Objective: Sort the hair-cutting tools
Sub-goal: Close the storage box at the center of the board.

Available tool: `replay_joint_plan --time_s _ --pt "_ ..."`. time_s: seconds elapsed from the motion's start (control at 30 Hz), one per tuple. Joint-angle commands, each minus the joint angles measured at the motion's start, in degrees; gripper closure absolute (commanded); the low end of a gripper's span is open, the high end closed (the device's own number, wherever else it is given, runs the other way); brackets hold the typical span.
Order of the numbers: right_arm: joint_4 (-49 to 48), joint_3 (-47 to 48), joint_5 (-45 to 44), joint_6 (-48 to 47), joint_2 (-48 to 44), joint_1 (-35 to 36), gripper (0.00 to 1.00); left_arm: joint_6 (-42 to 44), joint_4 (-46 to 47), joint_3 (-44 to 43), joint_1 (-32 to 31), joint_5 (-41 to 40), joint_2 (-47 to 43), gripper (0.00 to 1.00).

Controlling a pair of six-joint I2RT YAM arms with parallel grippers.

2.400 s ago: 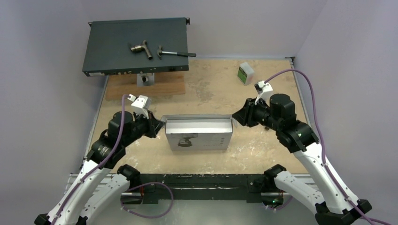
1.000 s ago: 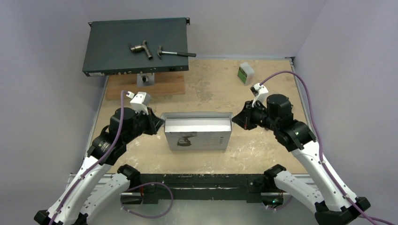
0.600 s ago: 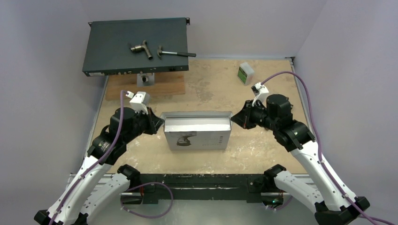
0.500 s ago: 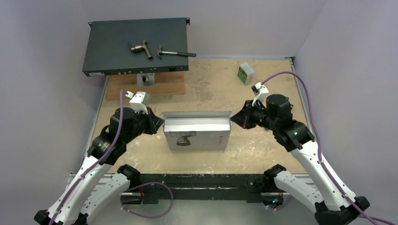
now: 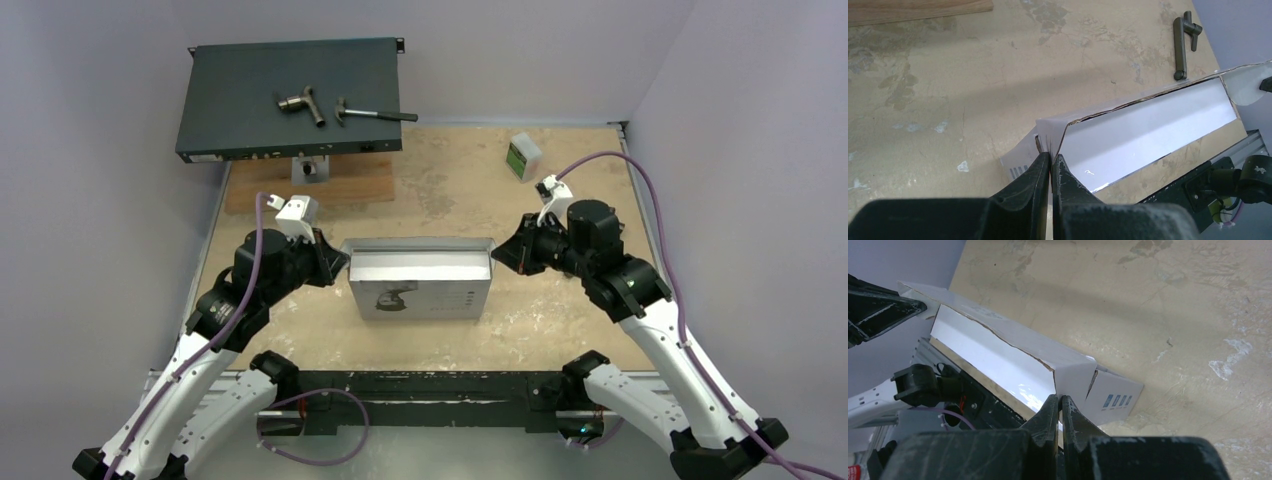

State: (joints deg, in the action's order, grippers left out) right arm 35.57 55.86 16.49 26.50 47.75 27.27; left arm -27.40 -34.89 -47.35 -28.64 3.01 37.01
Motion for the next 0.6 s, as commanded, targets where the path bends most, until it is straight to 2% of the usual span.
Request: replay_joint_plan --time_s 0.0,0.23,0.57 --pt "0.4 3.4 1.7 -0.2 1.0 -0.1 1.00 0.2 4.5 -0.8 -0.2 0.3 -0.7 1.00" --pt "0.8 4.0 1.5 -0.6 1.7 -0.1 1.00 0.3 4.6 -0.2 -0.2 0.2 -0.7 1.00" --pt "-1.0 -1.9 1.8 -0.9 0.5 -0.1 1.00 -1.6 5.4 -0.8 -0.2 1.8 -0.8 1.00"
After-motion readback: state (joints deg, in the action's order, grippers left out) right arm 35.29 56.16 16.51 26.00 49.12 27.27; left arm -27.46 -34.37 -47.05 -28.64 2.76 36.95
